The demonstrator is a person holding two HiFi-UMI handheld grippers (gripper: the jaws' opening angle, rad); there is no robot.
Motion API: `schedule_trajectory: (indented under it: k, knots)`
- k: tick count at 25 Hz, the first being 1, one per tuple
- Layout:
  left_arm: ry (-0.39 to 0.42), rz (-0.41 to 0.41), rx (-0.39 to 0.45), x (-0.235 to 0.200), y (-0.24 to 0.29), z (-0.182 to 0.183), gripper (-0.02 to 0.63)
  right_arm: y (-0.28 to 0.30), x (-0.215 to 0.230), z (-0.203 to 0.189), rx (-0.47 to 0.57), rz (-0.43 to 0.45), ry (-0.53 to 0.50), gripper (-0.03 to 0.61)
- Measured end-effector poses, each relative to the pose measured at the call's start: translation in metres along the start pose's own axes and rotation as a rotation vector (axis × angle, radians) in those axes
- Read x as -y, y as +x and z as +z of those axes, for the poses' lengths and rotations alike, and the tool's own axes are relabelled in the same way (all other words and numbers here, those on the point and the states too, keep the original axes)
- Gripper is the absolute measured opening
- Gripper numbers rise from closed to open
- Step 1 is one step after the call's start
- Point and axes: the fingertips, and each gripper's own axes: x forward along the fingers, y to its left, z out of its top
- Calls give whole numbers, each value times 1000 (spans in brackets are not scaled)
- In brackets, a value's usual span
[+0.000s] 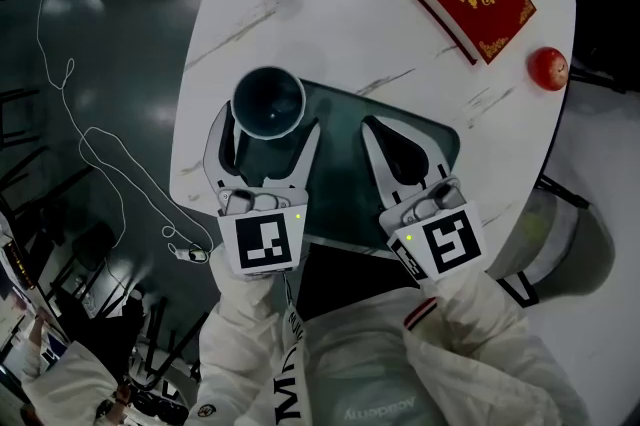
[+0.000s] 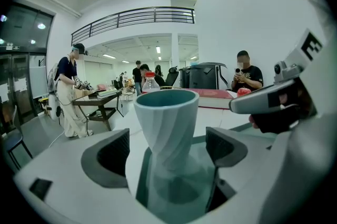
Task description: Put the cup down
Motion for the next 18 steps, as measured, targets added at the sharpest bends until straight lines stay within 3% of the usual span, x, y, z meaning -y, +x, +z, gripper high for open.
schedule_trajectory:
  k: [18]
  knots:
    - [90,5,119,16,-123,38,440,-83,-85,18,50,-13,-42,6]
